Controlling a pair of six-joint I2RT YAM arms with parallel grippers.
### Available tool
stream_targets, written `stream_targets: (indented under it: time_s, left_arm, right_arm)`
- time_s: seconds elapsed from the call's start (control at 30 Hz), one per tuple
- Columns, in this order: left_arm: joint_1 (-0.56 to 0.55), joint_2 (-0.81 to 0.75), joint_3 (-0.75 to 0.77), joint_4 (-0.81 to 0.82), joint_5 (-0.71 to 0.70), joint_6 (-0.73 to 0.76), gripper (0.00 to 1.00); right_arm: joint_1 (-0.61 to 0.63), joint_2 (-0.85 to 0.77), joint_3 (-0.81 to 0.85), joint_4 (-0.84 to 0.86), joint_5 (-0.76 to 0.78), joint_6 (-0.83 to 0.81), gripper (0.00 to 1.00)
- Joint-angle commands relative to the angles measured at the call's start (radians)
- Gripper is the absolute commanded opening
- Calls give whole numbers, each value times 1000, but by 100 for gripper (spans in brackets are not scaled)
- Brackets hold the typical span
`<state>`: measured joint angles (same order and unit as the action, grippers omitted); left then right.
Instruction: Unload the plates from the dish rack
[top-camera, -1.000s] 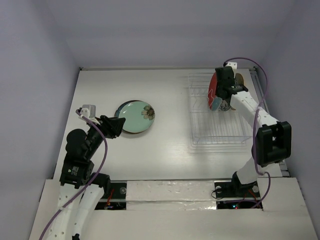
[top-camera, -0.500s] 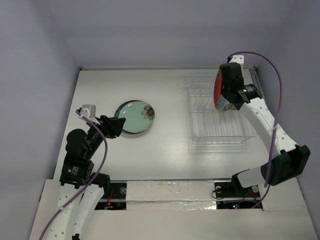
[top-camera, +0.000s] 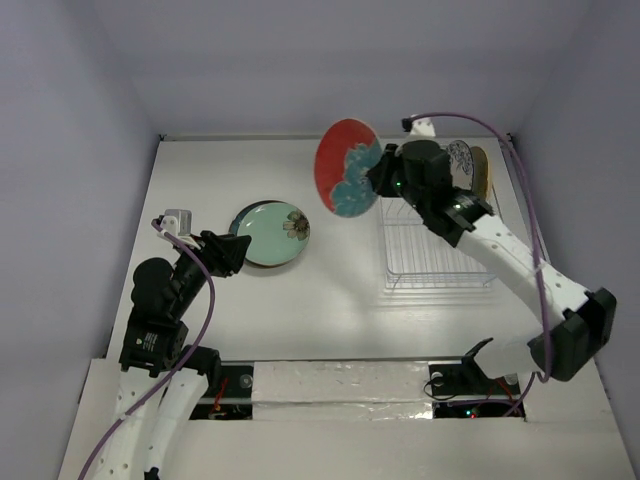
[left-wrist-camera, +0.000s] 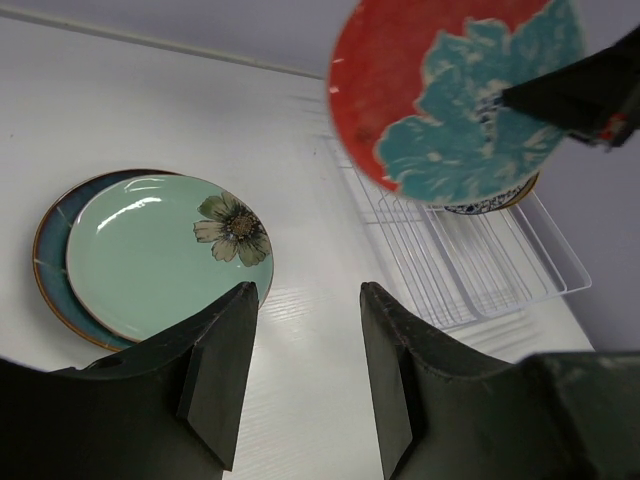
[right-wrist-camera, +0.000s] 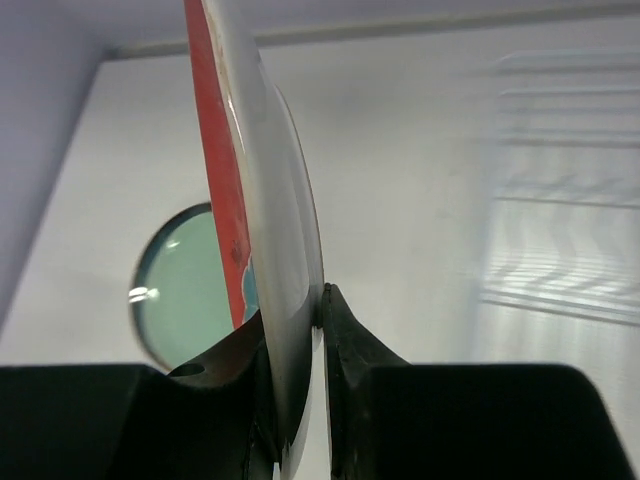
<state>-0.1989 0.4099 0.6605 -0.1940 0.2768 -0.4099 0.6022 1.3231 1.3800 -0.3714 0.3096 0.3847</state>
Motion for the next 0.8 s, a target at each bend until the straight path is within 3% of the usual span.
stream_targets:
  time_s: [0.0,0.2,0.47,0.67,0.73,0.77]
  left_arm:
    - [7,1,-16,33,5,-7,43]
    - [7,-2,-15,31,2,-7,43]
    - [7,-2,-16,33,10,-7,43]
    - [7,0,-16,34,10,-6,43]
    - [7,-2,-15,34,12,-6,43]
    - [7,-3,-16,34,12,-7,43]
  right_arm:
    - [42,86,-24,438,-232,202,0]
    - [93,266,-52,636,-331,413,0]
    - [134,493,-50,724,-374,569,0]
    - [163,567,-68,766,-397,629,0]
    - [163,580,-78,763,-394,631,11]
    - [163,585,-78,763,-394,631,11]
